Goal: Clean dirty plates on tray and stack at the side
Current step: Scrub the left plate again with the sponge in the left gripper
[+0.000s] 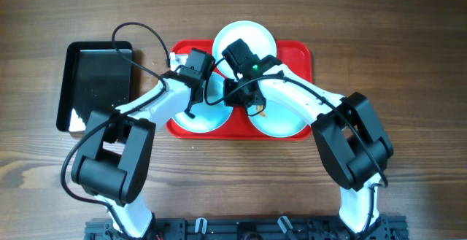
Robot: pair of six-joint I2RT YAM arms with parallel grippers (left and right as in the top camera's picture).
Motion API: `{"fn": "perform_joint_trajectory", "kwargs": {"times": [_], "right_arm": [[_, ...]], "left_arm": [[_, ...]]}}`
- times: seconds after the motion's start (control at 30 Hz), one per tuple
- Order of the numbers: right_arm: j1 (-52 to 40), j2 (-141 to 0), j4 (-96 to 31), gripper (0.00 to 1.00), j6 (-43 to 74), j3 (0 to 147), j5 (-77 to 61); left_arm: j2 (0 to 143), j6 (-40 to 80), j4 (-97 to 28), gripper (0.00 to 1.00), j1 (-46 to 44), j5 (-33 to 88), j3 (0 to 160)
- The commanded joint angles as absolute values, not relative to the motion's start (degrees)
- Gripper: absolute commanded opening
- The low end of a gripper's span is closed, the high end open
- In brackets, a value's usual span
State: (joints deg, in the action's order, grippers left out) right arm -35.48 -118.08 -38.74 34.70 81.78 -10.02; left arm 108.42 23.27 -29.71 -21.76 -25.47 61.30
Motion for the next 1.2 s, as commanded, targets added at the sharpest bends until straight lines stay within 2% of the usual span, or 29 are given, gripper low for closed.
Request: {"fn": "perform_joint_trajectory", "kwargs": {"times": [0.0, 0.03, 0.1, 0.3, 0.47, 0.6, 0.83, 0.93, 1.0, 1.1, 1.13, 1.17], "right_arm": [[-36.0, -118.9, -39.8, 0.04, 34.9, 81.6, -8.6], [-36.0, -118.9, -39.7, 0.04, 35.0, 81.6, -8.6], [-36.0, -118.9, -39.7, 0.04, 35.0, 81.6, -8.6], [-36.0, -118.9, -39.7, 0.04, 35.6, 81.6, -8.6], [-36.0, -118.9, -39.7, 0.04, 36.1, 81.6, -8.6], [-36.0, -118.9, -39.7, 0.04, 36.2, 81.6, -9.1], [-36.0, -118.9, -39.8, 0.04, 36.1, 81.6, -9.0], [-36.0, -118.9, -39.9, 0.04, 36.0, 81.6, -9.0], [-36.0, -118.9, -39.9, 0.04, 36.0, 81.6, -9.0], [-36.0, -118.9, -39.9, 0.04, 36.0, 81.6, -9.0], [-36.0, -118.9, -39.8, 0.04, 36.0, 81.6, -9.0], [-36.0, -118.9, -39.8, 0.04, 36.0, 81.6, -9.0]], "left_arm": [[111.3, 23.2, -40.3, 0.04, -20.5, -13.3, 59.4], [110.2, 23.1, -41.5, 0.04, -20.5, -9.5, 60.2], [106.1, 22.5, -40.9, 0.04, -20.5, 5.6, 60.8], [109.4, 22.5, -38.1, 0.04, -20.6, 20.7, 60.7], [111.0, 22.1, -33.6, 0.04, -22.0, 20.3, 60.7], [113.4, 21.1, -29.7, 0.04, -22.9, 6.4, 60.7], [117.4, 21.5, -31.7, 0.04, -24.0, -18.8, 60.6], [117.4, 23.9, -31.2, 0.06, -24.0, -19.1, 60.6], [117.4, 25.4, -31.9, 0.13, -24.0, -14.8, 60.6], [117.4, 25.3, -35.6, 0.09, -24.0, -5.3, 60.6], [117.4, 25.3, -36.3, 0.20, -24.0, -2.9, 60.7], [117.4, 25.3, -36.3, 0.23, -24.0, -2.8, 60.7]]}}
